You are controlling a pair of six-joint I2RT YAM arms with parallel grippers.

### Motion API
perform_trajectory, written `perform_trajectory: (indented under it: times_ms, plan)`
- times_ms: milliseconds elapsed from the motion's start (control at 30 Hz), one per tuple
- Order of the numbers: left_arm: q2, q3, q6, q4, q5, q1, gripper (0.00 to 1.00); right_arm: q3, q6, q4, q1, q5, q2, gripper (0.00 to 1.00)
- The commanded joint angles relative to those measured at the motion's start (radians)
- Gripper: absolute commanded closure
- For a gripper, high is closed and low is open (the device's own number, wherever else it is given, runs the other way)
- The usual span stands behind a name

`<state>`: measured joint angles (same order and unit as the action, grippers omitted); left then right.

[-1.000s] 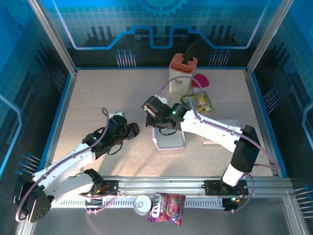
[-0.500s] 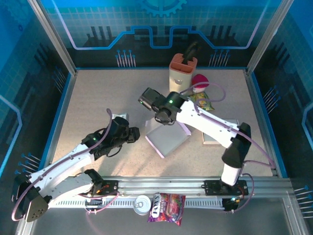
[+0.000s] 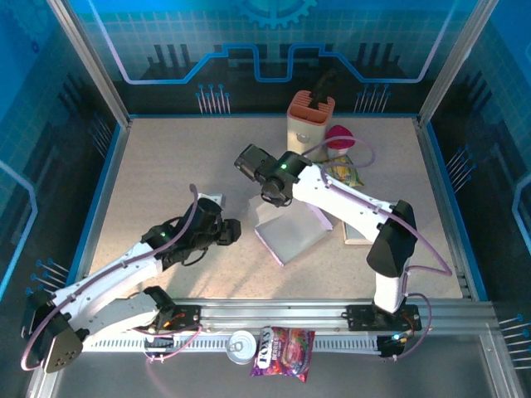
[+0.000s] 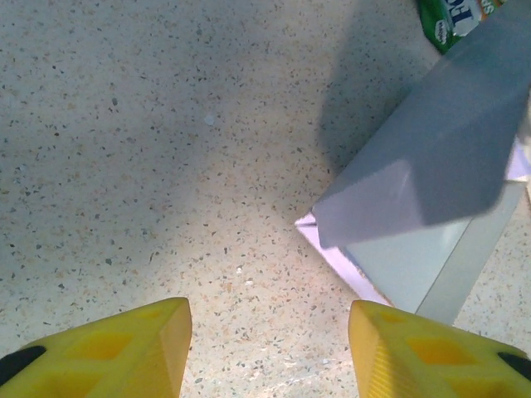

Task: Fold the paper box

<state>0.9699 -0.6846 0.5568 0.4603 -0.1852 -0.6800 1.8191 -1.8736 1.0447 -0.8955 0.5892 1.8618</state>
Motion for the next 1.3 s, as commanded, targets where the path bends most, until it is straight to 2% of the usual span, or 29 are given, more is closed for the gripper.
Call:
perform_trajectory:
  times_ms: [0,167,267,333,400,433,500,600,800,867,933,1133,1267]
  plan:
    - [0.023,-0.002,-0.023,-0.026,0.028,-0.007,0.46,-0.014,0.124,-0.077,0.025,-0.018,-0.024,0.82]
    - [0.037,-0.014,-0.034,-0.038,0.046,-0.017,0.43,-0.139,0.288,-0.262,0.033,0.004,-0.137,0.73]
    - [0.056,-0.029,-0.050,-0.041,0.051,-0.019,0.42,-0.198,0.451,-0.379,0.056,-0.009,-0.202,0.68]
    - [0.074,-0.044,-0.062,-0.038,0.040,-0.019,0.41,-0.241,0.609,-0.465,0.096,-0.068,-0.254,0.67]
    - [0.096,-0.061,-0.077,-0.038,0.030,-0.018,0.41,-0.335,0.849,-0.668,0.145,-0.194,-0.330,0.67]
    - [0.111,-0.070,-0.085,-0.038,0.023,-0.017,0.41,-0.403,0.990,-0.792,0.177,-0.296,-0.370,0.67]
    - [0.143,-0.095,-0.088,-0.034,-0.001,-0.017,0.41,-0.519,1.165,-0.957,0.256,-0.519,-0.428,0.63]
    - [0.194,-0.127,-0.112,-0.050,-0.008,-0.016,0.45,-0.596,1.285,-0.928,0.396,-0.709,-0.490,0.63]
    - [0.299,-0.191,-0.143,-0.065,-0.032,-0.015,0.54,-0.735,1.344,-0.891,0.620,-0.908,-0.563,0.65]
    - [0.323,-0.212,-0.150,-0.059,-0.052,-0.015,0.62,-0.764,1.348,-0.893,0.654,-0.930,-0.581,0.65]
    - [0.340,-0.227,-0.160,-0.059,-0.064,-0.012,0.71,-0.780,1.356,-0.897,0.675,-0.949,-0.592,0.66]
    - [0.400,-0.264,-0.190,-0.045,-0.085,-0.008,0.74,-0.789,1.378,-0.882,0.699,-0.982,-0.587,0.67]
    - [0.429,-0.287,-0.203,-0.038,-0.089,-0.005,0.84,-0.798,1.372,-0.892,0.702,-1.001,-0.584,0.68]
